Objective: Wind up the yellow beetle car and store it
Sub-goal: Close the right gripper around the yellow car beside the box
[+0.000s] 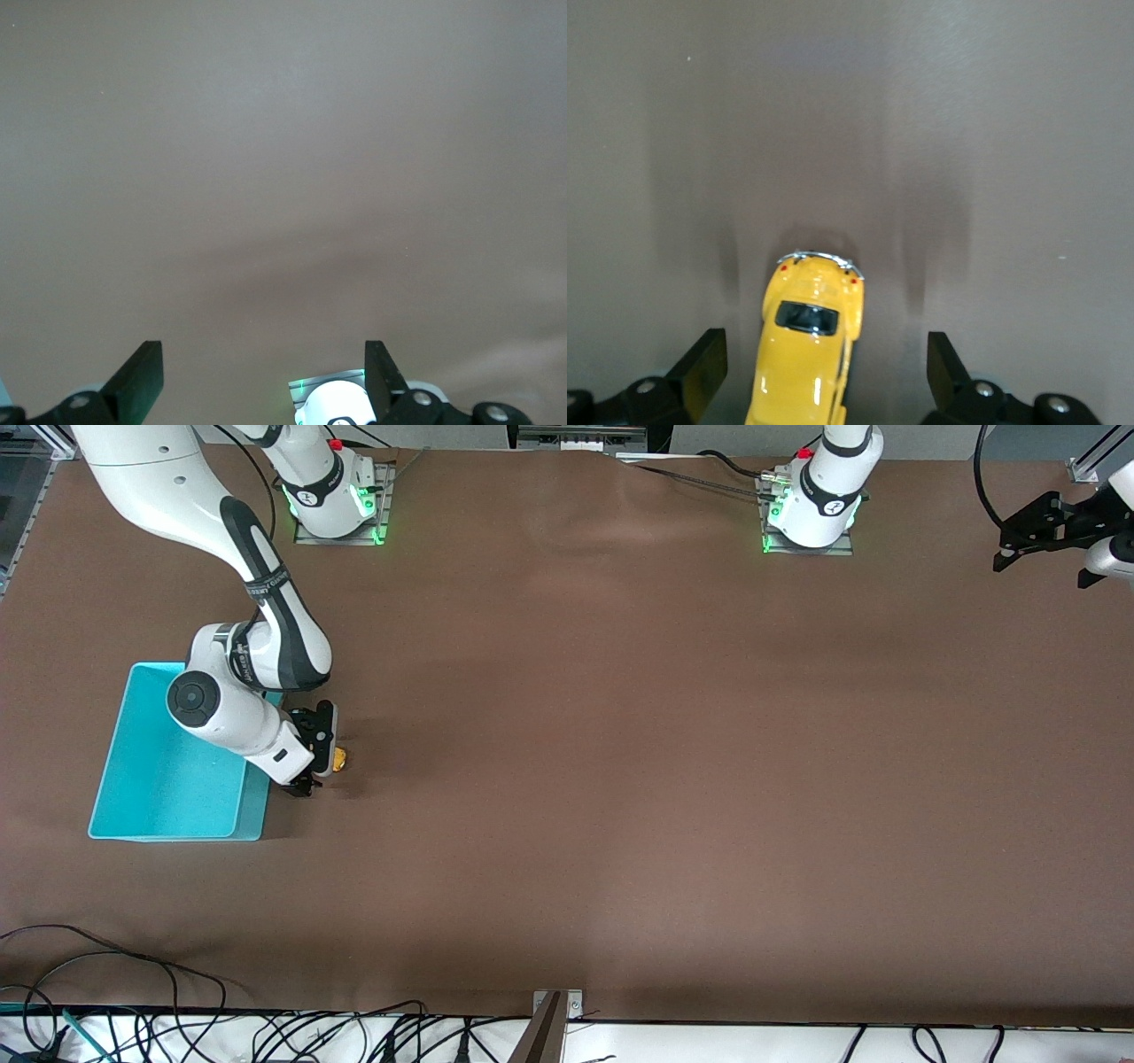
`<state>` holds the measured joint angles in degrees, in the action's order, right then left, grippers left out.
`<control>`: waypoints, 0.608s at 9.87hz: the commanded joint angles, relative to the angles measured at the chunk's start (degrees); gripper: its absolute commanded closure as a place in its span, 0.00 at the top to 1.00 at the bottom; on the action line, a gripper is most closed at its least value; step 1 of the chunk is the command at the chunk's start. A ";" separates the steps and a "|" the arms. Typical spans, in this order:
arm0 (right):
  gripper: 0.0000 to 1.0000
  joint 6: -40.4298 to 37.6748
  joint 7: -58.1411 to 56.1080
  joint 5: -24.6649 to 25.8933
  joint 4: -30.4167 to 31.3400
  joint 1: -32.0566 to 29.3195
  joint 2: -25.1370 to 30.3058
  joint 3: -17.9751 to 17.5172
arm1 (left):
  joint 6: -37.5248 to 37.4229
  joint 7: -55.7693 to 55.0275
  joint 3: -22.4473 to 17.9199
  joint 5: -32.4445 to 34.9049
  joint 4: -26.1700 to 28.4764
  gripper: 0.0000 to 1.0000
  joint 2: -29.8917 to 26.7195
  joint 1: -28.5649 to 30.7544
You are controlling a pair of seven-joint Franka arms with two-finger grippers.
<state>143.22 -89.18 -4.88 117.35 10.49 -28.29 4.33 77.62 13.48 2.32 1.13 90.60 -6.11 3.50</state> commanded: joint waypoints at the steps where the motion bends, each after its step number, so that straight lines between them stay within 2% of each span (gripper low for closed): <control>1: 1.00 2.06 -1.44 -0.92 2.35 -0.38 1.31 -0.02 | -2.29 -1.79 -0.30 -0.51 -2.80 1.00 1.19 -0.95; 2: 0.99 2.41 -1.61 -0.83 2.53 -0.55 1.22 -0.02 | -2.39 -5.10 -0.48 -2.34 -2.80 1.00 1.27 -1.04; 3: 0.50 2.50 -2.22 -0.92 2.53 -0.64 1.40 -0.02 | -2.39 -6.35 -0.48 -2.45 -2.88 1.00 1.27 -0.95; 4: 0.19 2.41 -2.32 -0.83 2.44 -0.64 1.57 -0.02 | -2.39 -6.45 -0.30 -2.54 -2.88 1.00 1.36 -0.86; 5: 0.00 2.41 -3.19 -0.83 2.53 -0.73 1.66 -0.02 | -2.39 -6.28 -0.30 -2.54 -2.88 1.00 1.80 -0.43; 6: 0.00 2.41 -4.07 -0.83 2.44 -0.73 1.84 -0.02 | -2.39 -6.19 -0.30 -2.54 -2.88 1.00 1.89 -0.42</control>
<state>144.75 -90.77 -4.88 118.17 10.10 -28.04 4.46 76.80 8.07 2.24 -0.14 90.18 -5.74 2.97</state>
